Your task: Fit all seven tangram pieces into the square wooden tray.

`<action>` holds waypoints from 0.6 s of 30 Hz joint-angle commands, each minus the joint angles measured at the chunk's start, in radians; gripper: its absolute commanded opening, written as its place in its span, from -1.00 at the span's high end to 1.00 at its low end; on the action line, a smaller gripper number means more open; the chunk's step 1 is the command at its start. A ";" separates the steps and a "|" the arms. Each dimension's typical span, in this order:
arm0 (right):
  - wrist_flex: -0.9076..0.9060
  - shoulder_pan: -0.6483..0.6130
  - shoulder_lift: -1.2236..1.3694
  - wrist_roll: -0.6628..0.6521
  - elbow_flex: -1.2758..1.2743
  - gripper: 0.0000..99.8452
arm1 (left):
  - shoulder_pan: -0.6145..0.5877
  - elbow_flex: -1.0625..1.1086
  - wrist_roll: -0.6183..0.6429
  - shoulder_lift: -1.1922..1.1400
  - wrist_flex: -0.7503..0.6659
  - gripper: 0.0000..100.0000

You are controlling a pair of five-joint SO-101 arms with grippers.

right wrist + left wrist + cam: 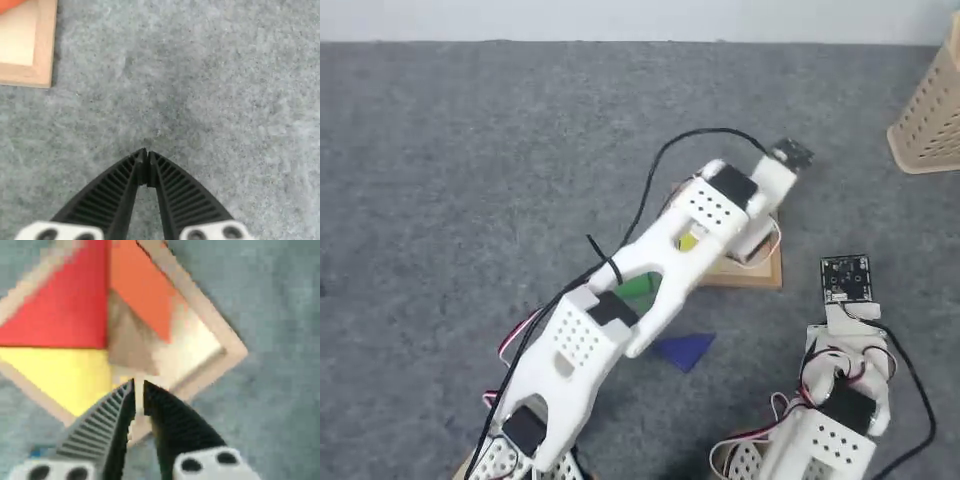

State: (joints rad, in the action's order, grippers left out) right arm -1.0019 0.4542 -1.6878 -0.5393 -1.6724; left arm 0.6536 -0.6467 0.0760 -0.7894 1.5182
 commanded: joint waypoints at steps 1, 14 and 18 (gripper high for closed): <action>-0.007 0.001 -0.021 0.009 -0.018 0.99 | 0.020 0.061 -0.028 0.110 0.005 0.98; -0.008 0.001 -0.021 0.009 -0.018 0.99 | 0.003 0.053 -0.078 -0.017 -0.149 0.97; -0.008 0.001 -0.021 0.009 -0.018 0.99 | -0.034 -0.053 -0.078 -0.060 -0.118 0.97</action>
State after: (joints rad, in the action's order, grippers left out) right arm -1.0019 0.4542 -1.6878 -0.5393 -1.6724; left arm 0.6567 -0.5869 0.0054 -0.8401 1.3802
